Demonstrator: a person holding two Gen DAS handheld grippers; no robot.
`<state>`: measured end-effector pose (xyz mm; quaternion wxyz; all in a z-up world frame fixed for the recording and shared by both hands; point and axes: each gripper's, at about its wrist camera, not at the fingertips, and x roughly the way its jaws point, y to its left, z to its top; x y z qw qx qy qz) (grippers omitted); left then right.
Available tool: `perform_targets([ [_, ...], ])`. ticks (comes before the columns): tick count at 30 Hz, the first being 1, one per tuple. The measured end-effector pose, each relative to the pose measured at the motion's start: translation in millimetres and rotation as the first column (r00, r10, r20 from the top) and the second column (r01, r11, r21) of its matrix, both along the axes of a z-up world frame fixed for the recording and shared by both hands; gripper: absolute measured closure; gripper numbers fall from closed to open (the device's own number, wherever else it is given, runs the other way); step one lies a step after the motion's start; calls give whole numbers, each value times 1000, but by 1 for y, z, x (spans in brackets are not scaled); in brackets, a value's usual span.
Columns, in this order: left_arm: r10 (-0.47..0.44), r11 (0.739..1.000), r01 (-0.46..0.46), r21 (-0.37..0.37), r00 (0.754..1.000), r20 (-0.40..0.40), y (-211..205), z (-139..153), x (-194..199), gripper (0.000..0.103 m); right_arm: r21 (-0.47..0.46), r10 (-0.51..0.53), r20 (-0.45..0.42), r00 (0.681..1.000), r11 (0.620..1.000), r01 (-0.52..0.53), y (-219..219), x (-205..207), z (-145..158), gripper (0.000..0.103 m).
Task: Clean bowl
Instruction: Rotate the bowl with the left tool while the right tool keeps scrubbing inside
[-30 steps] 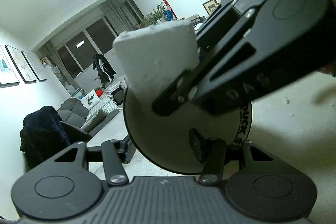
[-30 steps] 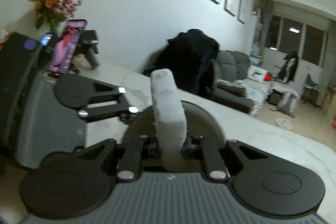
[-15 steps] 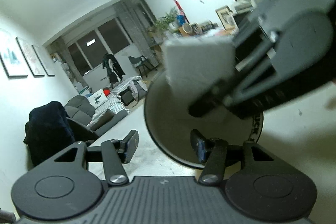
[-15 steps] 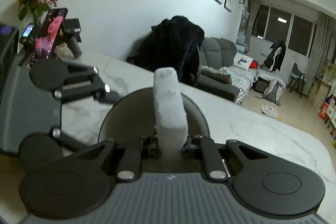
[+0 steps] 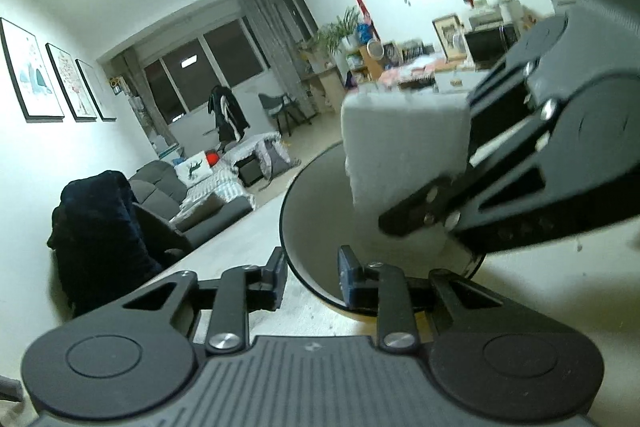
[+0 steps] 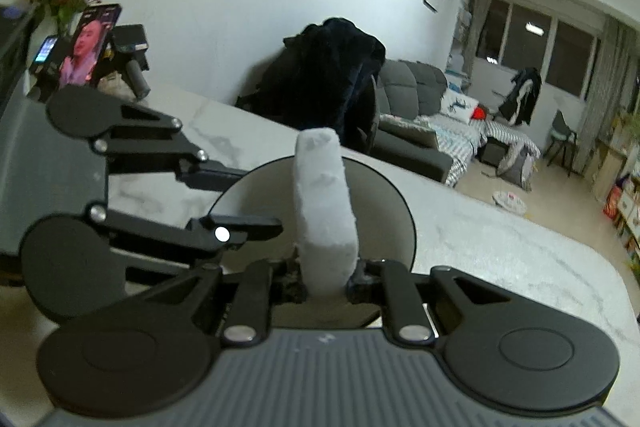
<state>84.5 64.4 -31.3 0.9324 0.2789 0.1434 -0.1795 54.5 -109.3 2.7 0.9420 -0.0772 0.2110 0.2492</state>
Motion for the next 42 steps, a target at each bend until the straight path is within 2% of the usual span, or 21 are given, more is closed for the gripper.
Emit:
perform_targets([
  [4, 29, 999, -27, 44, 999, -32, 0, -7, -6, 75, 29, -6, -18, 1000, 1000, 7, -3, -1, 3, 86],
  [13, 25, 1000, -24, 17, 997, -70, 8, 0, -19, 71, 55, -38, -54, 998, 998, 41, 9, -17, -5, 86],
  [15, 20, 999, -17, 33, 997, -70, 6, 3, -19, 70, 59, -32, -68, 997, 998, 36, 10, -17, -7, 86],
  [22, -20, 986, 25, 167, 999, -33, -4, 3, -23, 67, 72, -11, -117, 993, 997, 19, 12, -15, -14, 86],
  [26, -41, 990, 48, 129, 997, -58, 8, 9, -19, 67, 65, -4, -126, 992, 998, 12, 12, -15, -16, 86],
  [31, -24, 997, 29, 74, 997, -70, 15, 19, -10, 67, 48, 2, -129, 992, 999, 4, 12, -16, -19, 85],
  [39, -63, 992, 70, 106, 995, -74, -10, 27, 9, 67, 16, 9, -132, 991, 1000, -7, 13, -16, -22, 84],
  [42, -61, 990, 70, 125, 996, -70, -16, 23, 12, 83, 11, 5, -136, 991, 1000, -3, 13, -15, -23, 84],
])
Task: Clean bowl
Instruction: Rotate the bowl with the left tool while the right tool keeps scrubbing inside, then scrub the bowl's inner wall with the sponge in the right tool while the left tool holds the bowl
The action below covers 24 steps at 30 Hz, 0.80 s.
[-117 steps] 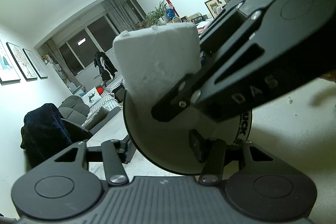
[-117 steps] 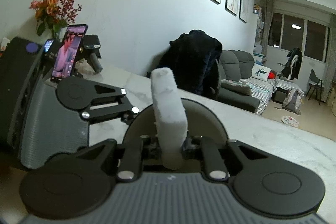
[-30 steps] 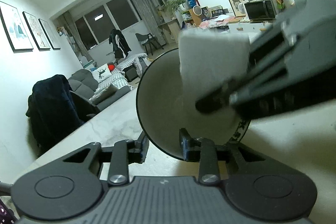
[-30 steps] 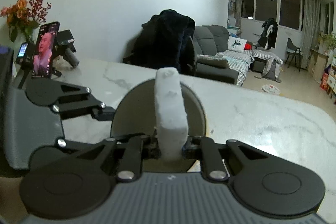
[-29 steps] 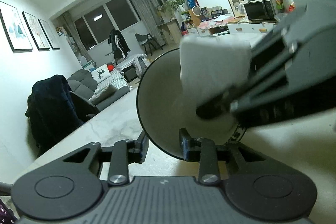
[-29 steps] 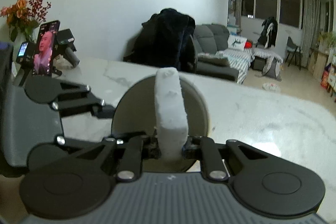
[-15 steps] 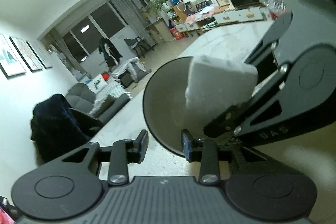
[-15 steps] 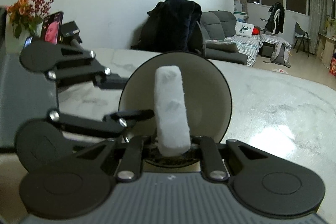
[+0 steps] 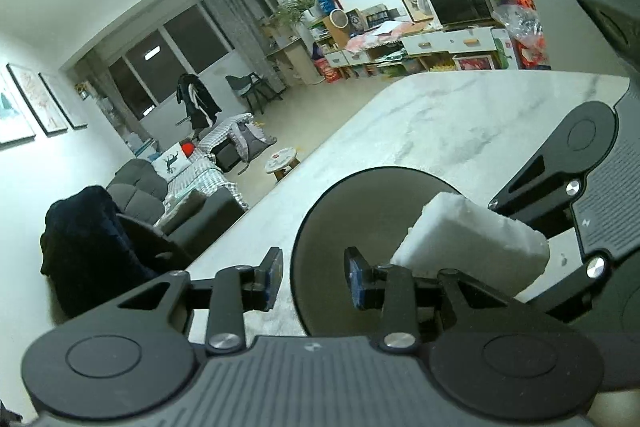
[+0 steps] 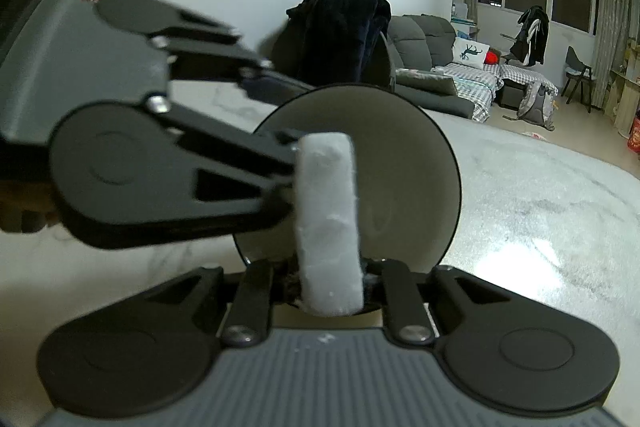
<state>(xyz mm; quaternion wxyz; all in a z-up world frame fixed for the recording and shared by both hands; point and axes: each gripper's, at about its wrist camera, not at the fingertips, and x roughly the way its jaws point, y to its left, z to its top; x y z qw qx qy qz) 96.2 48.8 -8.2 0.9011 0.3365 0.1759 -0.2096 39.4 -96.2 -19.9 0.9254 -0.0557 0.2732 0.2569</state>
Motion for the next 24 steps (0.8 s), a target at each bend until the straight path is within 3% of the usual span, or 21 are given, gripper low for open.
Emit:
perform_targets([
  [4, 30, 999, -30, -18, 1000, -7, 10, -5, 0, 92, 2, -2, -11, 1000, 1000, 2, -1, -1, 1, 84],
  [12, 86, 995, -87, -44, 996, -26, 23, -11, -10, 89, 0, 6, -16, 1000, 1000, -6, 4, -9, 5, 84],
  [24, 165, 973, -176, -151, 983, -82, 37, -11, -31, 86, 4, -10, 2, 1000, 1000, 10, 17, -37, 7, 83],
])
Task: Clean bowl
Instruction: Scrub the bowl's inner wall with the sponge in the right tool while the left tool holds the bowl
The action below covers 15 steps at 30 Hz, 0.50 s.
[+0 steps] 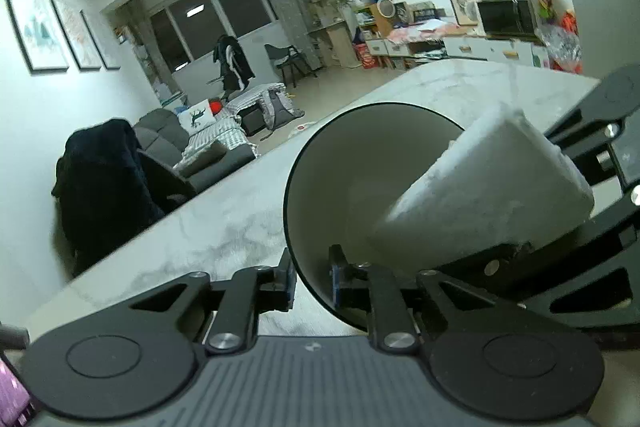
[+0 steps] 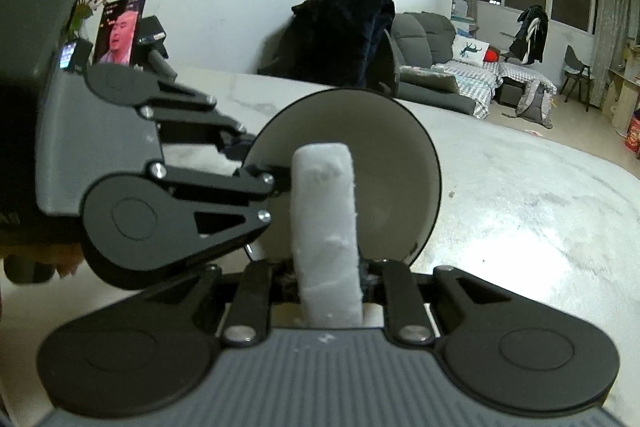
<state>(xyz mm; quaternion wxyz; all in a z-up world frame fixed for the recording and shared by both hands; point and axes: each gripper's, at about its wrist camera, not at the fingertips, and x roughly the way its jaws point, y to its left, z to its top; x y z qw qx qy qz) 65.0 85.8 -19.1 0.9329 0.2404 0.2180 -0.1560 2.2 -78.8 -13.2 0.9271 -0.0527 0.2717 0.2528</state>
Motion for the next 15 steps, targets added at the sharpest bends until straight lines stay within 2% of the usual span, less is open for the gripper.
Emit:
perform_targets([
  [10, 73, 988, -79, -136, 996, -43, 16, 0, -18, 82, -15, -21, 110, 994, 1000, 23, 7, -29, 0, 84],
  [12, 80, 986, -87, -143, 995, -55, 18, 0, -21, 80, -18, -19, 123, 992, 1000, 21, 7, -30, -1, 84],
  [15, 86, 989, -90, -115, 995, -43, 15, 2, -29, 79, -22, -16, 141, 990, 1000, 20, 8, -32, -1, 83],
])
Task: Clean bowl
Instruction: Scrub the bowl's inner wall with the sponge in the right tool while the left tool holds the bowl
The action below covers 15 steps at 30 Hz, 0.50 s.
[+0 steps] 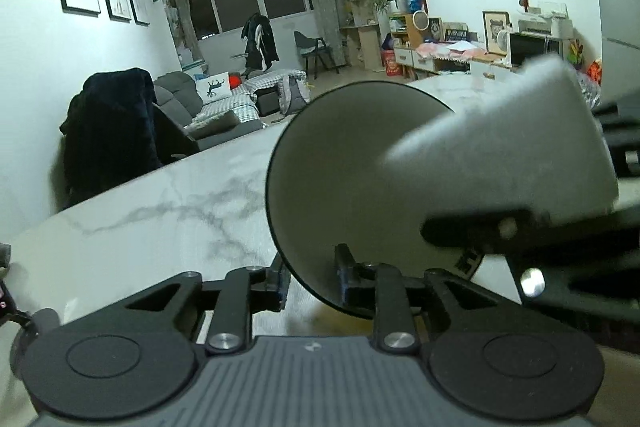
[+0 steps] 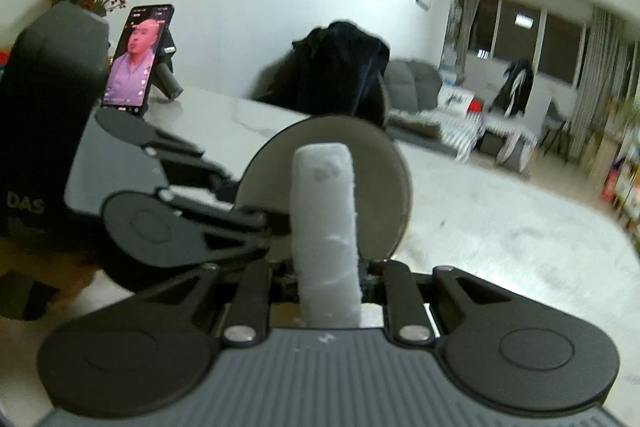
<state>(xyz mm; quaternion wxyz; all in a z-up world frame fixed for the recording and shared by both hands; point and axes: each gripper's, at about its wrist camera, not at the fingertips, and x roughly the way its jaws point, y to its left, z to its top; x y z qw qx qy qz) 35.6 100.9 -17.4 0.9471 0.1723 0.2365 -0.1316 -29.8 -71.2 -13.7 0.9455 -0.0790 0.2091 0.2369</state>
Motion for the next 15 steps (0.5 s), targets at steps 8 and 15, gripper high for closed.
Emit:
perform_targets([
  [8, 9, 1000, -10, -29, 1000, -28, 2, 0, 0, 76, -14, 6, 49, 999, 1000, -5, 1, -5, 0, 84],
  [15, 16, 1000, -17, -25, 999, -35, 4, -1, 0, 72, 29, 30, 7, 1000, 999, -30, -8, -2, 5, 85],
])
